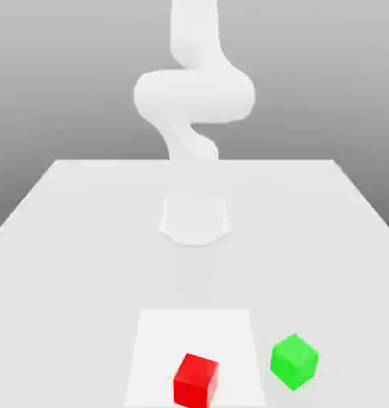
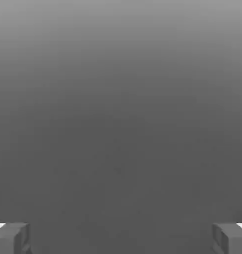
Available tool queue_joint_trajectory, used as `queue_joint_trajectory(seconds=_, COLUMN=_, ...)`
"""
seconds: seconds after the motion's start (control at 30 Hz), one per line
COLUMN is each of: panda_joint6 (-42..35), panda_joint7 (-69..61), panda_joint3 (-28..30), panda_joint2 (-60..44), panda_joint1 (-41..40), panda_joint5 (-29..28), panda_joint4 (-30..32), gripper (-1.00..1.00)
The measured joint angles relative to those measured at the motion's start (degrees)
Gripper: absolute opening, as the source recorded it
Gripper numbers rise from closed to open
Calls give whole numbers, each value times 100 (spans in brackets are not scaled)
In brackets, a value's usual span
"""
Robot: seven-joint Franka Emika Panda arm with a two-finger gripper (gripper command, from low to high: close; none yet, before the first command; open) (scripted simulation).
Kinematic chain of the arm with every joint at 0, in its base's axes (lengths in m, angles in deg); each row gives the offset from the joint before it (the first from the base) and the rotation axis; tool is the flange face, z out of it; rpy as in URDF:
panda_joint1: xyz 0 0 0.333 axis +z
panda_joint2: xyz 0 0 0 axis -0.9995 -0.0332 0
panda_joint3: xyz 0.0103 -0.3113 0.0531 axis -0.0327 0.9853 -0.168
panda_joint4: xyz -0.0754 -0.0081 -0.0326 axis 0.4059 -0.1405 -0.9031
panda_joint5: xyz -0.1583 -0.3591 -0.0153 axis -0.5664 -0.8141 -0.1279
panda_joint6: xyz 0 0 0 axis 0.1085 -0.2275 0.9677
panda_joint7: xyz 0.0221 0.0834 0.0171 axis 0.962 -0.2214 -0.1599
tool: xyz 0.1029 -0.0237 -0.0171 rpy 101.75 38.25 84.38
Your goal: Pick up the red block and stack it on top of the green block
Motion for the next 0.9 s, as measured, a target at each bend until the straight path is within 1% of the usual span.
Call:
queue_joint_trajectory(seconds=0.3, panda_joint6=701, panda_joint7=873, panda_joint3=-334, panda_joint2=-1909, panda_joint1=-345, panda_joint5=-279, panda_joint4=305, gripper=0)
queue_joint_trajectory(seconds=0.53, panda_joint6=1235, panda_joint7=1507, panda_joint3=-432, panda_joint2=-3364, panda_joint1=-464, panda_joint5=-446, panda_joint4=538, gripper=0)
queue_joint_trajectory(seconds=0.67, panda_joint6=1547, panda_joint7=1793, panda_joint3=-444, panda_joint2=-4187, panda_joint1=-493, panda_joint5=-437, panda_joint4=673, gripper=0)
queue_joint_trajectory(seconds=0.8, panda_joint6=1864, panda_joint7=1989, panda_joint3=-457, panda_joint2=-4999, panda_joint1=-476, panda_joint5=-300, panda_joint4=810, gripper=0)
queue_joint_trajectory(seconds=0.9, panda_joint6=2260, panda_joint7=2096, panda_joint3=-421, panda_joint2=-5612, panda_joint1=-443, panda_joint5=-309, panda_joint4=798, gripper=0)
